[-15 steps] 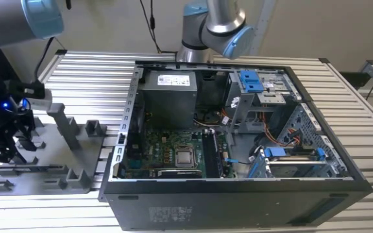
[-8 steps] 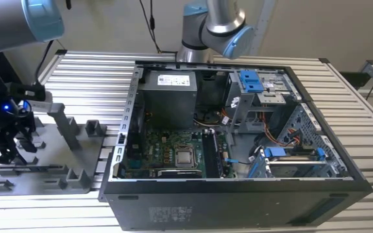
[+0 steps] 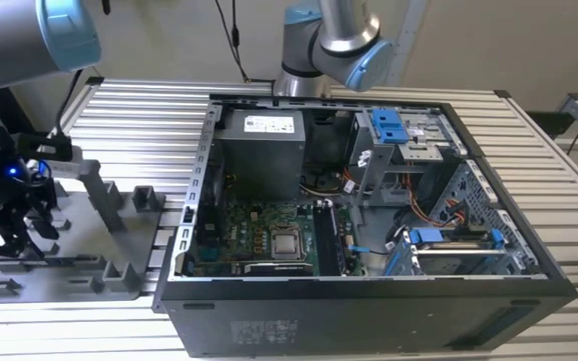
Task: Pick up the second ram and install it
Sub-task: 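Pick up the second ram and move it above second insertion slot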
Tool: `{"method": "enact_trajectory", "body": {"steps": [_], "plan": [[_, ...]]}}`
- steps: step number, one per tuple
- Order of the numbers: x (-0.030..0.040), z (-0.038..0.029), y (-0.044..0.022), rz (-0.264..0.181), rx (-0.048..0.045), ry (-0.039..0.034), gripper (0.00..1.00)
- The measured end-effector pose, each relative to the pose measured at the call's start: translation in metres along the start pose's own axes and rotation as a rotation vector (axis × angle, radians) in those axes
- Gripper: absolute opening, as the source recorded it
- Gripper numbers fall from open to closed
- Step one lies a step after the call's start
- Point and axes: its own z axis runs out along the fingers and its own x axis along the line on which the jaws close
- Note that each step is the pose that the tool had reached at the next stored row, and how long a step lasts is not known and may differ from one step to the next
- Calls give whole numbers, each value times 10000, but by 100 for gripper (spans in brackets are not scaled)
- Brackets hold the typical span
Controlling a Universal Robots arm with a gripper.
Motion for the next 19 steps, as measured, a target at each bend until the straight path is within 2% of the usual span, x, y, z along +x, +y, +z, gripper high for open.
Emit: {"method": "enact_trajectory", "body": {"steps": [11, 19], "plan": [[7, 117, 27, -373, 18, 0, 42], [71, 174, 31, -558, 22, 1, 42]]}}
